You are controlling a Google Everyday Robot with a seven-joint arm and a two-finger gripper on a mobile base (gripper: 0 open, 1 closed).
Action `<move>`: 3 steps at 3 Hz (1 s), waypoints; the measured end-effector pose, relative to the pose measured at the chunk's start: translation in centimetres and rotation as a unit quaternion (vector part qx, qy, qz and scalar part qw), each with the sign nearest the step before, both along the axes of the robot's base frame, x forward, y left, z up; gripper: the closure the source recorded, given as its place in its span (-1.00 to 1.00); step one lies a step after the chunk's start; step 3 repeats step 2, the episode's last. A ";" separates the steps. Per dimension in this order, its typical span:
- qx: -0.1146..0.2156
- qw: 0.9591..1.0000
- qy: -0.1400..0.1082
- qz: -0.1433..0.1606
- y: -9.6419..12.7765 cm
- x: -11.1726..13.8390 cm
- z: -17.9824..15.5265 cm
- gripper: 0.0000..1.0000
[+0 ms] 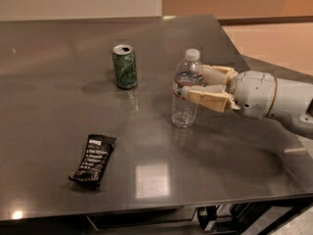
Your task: Place water bottle upright
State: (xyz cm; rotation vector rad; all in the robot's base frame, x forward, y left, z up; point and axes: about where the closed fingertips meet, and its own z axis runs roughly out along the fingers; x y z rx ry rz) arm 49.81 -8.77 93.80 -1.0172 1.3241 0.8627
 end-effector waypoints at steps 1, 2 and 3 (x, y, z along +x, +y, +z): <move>0.000 1.000 0.005 -0.006 -0.1 0.0 -0.4 -1.00; 0.000 1.000 0.005 -0.006 -0.1 0.0 -0.4 -1.00; 0.000 1.000 0.005 -0.006 -0.1 0.0 -0.4 -1.00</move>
Offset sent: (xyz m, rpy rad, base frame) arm 0.0001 -0.0078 -0.0099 -0.0033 0.0227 -0.0377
